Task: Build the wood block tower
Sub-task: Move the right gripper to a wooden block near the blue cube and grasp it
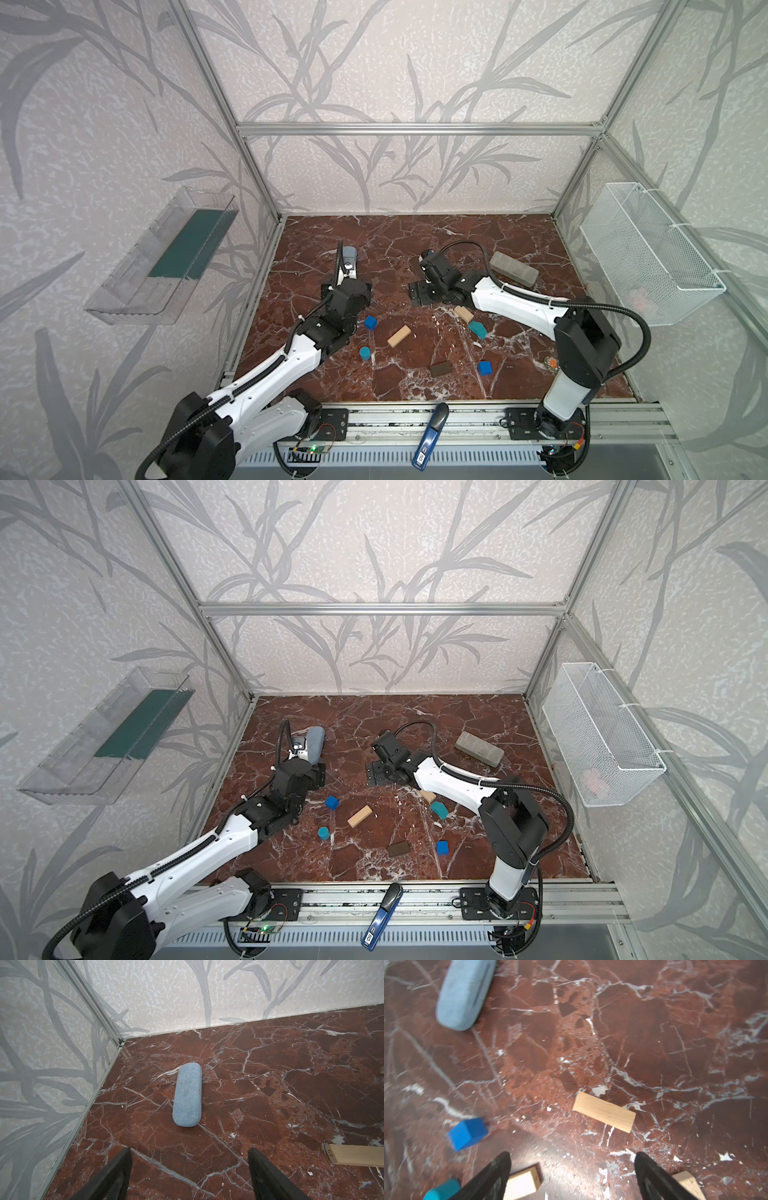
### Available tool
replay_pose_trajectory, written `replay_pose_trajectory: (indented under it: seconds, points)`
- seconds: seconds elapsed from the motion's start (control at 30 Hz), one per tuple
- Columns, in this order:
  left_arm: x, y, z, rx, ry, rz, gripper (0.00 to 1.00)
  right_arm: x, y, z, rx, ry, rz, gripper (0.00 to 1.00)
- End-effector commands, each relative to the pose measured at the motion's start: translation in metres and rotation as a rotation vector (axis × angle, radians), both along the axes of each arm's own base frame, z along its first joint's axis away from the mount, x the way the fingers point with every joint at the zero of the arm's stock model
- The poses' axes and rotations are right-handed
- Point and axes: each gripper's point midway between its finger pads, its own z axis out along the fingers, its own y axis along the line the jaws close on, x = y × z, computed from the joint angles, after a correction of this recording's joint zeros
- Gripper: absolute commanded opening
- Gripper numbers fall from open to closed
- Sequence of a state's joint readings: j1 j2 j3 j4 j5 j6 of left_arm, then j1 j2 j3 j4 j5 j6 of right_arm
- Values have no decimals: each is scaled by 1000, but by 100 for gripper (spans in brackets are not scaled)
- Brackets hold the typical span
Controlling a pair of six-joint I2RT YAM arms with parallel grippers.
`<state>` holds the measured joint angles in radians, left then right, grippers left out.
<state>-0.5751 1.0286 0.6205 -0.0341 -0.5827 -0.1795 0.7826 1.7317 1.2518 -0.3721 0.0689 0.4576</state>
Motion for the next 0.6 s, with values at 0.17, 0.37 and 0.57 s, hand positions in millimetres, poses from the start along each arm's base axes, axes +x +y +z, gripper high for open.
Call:
replay_pose_trajectory:
  seconds: [0.17, 0.37, 0.57]
  points:
    - [-6, 2, 22, -56, -47, -5, 86, -61, 10, -11, -97, 78, 266, 93]
    - [-10, 1, 27, -78, -50, -16, 86, -89, 34, -33, -169, 105, 381, 96]
    - [-13, 3, 31, -89, -61, -19, 86, -103, 51, -50, -203, 118, 431, 96]
